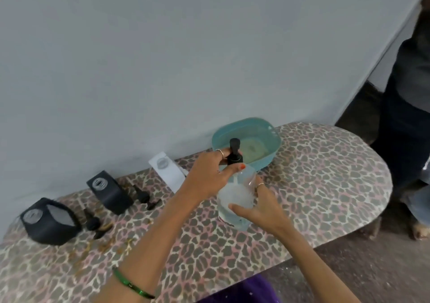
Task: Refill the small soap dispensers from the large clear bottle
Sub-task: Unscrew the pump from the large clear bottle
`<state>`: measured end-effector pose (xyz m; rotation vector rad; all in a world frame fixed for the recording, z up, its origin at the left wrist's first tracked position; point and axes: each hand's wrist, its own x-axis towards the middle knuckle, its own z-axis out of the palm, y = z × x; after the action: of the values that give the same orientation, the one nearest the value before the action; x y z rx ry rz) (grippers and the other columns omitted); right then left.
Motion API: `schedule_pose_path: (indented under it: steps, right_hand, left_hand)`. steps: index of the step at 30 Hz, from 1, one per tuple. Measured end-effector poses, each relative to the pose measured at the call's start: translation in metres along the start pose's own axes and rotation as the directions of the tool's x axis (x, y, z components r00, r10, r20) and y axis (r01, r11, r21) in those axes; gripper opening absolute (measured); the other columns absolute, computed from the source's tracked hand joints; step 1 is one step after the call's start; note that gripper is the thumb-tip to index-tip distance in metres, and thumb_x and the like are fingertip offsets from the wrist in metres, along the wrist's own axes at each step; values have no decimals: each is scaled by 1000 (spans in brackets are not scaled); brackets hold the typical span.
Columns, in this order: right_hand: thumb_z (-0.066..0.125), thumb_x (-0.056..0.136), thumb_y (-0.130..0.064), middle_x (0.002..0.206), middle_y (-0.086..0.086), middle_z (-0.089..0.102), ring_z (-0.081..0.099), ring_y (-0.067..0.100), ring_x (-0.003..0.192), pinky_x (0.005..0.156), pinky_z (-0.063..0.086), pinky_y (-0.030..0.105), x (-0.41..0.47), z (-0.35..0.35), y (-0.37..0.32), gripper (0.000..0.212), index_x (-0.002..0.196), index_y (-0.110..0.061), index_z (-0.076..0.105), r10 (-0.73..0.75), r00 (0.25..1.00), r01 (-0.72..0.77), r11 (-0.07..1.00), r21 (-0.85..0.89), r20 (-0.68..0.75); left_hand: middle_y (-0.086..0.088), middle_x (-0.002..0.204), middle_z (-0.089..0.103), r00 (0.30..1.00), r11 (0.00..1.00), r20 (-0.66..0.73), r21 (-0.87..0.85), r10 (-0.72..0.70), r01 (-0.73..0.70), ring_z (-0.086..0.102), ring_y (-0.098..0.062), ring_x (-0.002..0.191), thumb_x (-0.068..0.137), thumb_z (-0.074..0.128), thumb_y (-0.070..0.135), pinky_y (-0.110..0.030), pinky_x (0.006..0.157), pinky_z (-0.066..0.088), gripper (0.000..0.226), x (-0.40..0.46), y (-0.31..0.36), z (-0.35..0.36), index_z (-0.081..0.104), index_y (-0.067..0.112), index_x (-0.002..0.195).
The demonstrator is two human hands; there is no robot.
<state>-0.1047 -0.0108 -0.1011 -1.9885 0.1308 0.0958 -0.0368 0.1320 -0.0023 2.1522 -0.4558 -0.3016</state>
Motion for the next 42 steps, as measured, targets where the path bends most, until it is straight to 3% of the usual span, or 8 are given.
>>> schedule_pose_path:
  steps: [5, 14, 19, 23, 29, 33, 37, 42]
  right_hand:
    - [86, 65, -35, 111, -15, 60, 58, -4, 98, 80, 50, 18, 9, 32, -7, 67, 118, -28, 46, -66, 998, 67, 993, 94, -10]
    - [79, 60, -50, 106, -7, 62, 60, 5, 97, 82, 53, 31, 16, 69, 3, 70, 116, -20, 48, -172, 976, 184, 980, 78, -137]
    - [79, 61, -51, 108, -10, 64, 61, 2, 100, 81, 51, 21, 25, 84, 8, 70, 118, -25, 48, -239, 951, 266, 955, 128, -196]
    - [84, 61, -43, 106, -9, 64, 61, 0, 97, 77, 50, 14, 27, 89, 16, 67, 114, -21, 49, -285, 931, 322, 935, 147, -227]
    - [84, 62, -40, 116, -6, 63, 61, 11, 109, 89, 53, 36, 21, 91, 29, 74, 124, -21, 47, -383, 893, 429, 883, 190, -236]
    - [85, 62, -40, 117, -3, 62, 61, 16, 109, 90, 53, 44, 15, 93, 36, 75, 125, -23, 47, -392, 885, 442, 877, 188, -251]
    - [82, 66, -35, 117, -6, 60, 59, 9, 110, 91, 51, 36, 8, 98, 39, 69, 124, -25, 47, -405, 856, 476, 859, 187, -321]
    - [85, 68, -33, 105, -5, 61, 60, 4, 96, 79, 49, 21, 3, 106, 38, 60, 113, -19, 47, -376, 840, 472, 863, 183, -392]
  left_hand:
    - [12, 94, 69, 990, 998, -138, -63, 5, -13, 66, -1, 93, 84, 70, 24, -21, 92, 50, 23, -18, -25, -11, 68, 17, 106]
    - [8, 97, 72, 937, 994, -341, -51, 69, -92, 66, 2, 92, 84, 70, 27, -16, 88, 50, 28, -30, -60, -1, 70, 12, 107]
    - [8, 98, 72, 898, 984, -420, -60, 130, -171, 66, 2, 93, 85, 69, 28, -19, 88, 51, 32, -25, -76, 2, 68, 10, 111]
    - [9, 95, 72, 895, 965, -413, -114, 170, -236, 66, 3, 89, 83, 72, 25, -19, 86, 52, 29, -28, -82, 1, 69, 11, 109]
    - [-1, 100, 72, 974, 954, -149, -221, 172, -203, 68, -9, 95, 84, 70, 17, -30, 94, 51, 19, -40, -77, -4, 64, 13, 101]
    - [-1, 106, 70, 974, 966, -125, -155, 190, -208, 65, -7, 101, 88, 66, 20, -31, 99, 47, 25, -51, -75, 4, 63, 14, 111]
    - [2, 99, 70, 950, 965, -238, -115, 205, -237, 66, -9, 95, 88, 66, 23, -32, 96, 49, 17, -53, -76, 21, 64, 18, 104]
    - [2, 96, 69, 886, 975, -426, -36, 183, -219, 66, -12, 92, 88, 65, 28, -25, 87, 50, 19, -55, -72, 40, 64, 18, 104]
